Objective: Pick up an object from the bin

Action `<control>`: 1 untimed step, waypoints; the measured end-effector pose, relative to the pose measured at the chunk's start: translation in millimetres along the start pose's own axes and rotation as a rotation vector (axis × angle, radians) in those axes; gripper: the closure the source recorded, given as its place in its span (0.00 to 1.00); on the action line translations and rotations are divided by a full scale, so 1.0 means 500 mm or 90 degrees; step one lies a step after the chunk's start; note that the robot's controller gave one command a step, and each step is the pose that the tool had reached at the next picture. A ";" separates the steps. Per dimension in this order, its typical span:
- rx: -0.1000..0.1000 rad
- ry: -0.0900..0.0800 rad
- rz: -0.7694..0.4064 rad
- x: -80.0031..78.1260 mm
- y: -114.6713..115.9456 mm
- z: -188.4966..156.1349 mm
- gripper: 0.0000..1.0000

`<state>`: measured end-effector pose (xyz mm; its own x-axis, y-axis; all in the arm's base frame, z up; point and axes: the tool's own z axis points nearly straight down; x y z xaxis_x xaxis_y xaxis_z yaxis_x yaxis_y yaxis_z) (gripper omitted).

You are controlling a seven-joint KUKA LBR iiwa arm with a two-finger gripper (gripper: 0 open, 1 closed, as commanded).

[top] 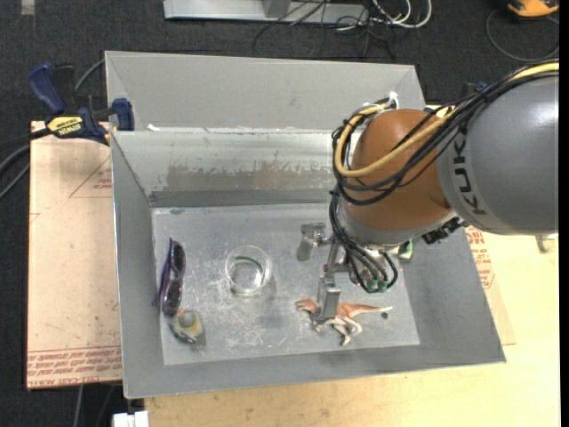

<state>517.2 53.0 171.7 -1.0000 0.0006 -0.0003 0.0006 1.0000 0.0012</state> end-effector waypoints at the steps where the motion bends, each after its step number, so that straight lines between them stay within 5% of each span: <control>1: 0.001 0.007 0.054 -0.003 -0.132 0.096 0.00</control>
Offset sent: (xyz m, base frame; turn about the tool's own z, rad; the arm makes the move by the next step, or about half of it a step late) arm -0.0151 -0.0335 -0.0729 0.1659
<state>518.8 -13.1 123.5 -0.9962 0.0859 0.0106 0.0859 0.9963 -0.0011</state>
